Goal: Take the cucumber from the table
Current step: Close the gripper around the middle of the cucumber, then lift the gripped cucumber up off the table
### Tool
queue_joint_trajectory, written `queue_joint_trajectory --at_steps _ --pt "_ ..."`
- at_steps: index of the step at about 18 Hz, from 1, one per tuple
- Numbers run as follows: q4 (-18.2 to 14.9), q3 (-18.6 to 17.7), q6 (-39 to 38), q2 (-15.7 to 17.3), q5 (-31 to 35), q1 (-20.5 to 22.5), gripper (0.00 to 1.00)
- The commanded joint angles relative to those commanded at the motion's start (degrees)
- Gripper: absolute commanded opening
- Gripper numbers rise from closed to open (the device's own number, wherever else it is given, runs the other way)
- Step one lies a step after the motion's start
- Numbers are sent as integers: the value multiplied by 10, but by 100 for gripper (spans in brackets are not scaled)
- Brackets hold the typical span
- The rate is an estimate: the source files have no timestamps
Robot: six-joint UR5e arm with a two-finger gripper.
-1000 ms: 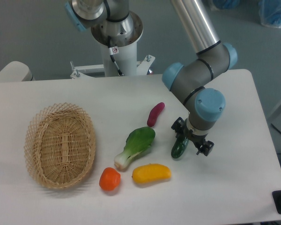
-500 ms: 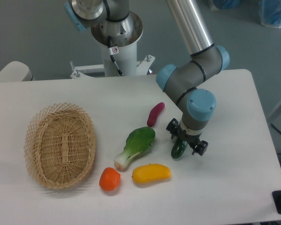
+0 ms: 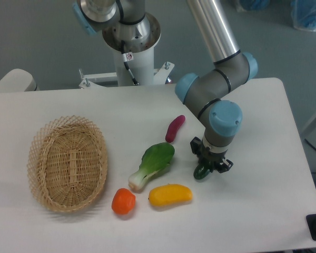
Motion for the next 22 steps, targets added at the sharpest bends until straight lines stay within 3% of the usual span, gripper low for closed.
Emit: queue_joint_trajectory --at_steps 5,10,14,22 --pt "-16 29 4 -2 7 1 28" --pt "-118 114 4 -16 4 1 27" --pt "-168 164 4 -30 4 1 27" --pt "-184 218 4 -54 -22 1 26"
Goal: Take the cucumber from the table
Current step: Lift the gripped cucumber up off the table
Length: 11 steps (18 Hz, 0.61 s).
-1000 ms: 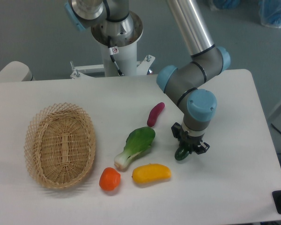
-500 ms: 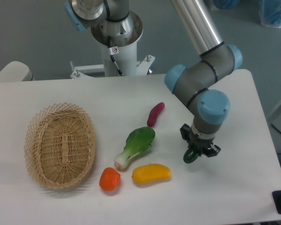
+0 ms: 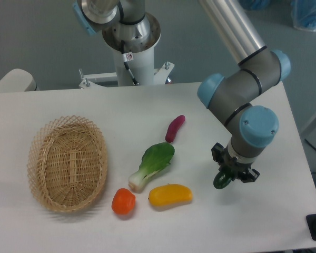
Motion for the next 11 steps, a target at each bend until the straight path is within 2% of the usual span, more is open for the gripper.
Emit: queue_joint_trajectory --at_steps 2,11 --pt "-6 14 0 -8 -7 0 26" --pt "-1 7 1 -9 10 -14 27"
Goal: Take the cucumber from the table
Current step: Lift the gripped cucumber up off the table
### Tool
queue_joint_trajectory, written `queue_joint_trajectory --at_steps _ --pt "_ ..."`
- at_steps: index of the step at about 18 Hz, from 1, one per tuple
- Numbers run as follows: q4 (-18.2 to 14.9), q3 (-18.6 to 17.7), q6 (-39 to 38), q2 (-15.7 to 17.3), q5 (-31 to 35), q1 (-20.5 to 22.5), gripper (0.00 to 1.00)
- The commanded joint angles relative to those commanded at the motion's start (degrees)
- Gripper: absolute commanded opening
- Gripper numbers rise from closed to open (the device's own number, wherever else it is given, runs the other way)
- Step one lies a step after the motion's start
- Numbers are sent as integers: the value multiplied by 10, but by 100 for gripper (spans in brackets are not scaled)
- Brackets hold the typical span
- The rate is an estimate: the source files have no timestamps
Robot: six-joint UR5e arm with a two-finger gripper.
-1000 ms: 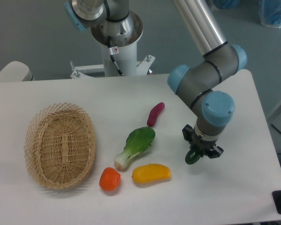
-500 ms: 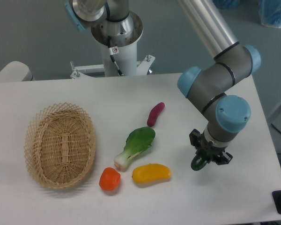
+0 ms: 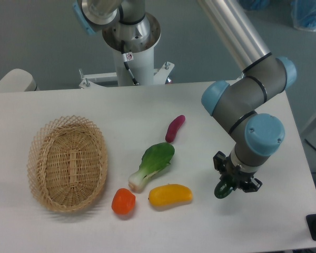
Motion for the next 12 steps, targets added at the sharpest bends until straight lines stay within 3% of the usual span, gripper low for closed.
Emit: queue_joint_trajectory --at_steps 12 --pt "5 -4 2 1 10 -6 27"
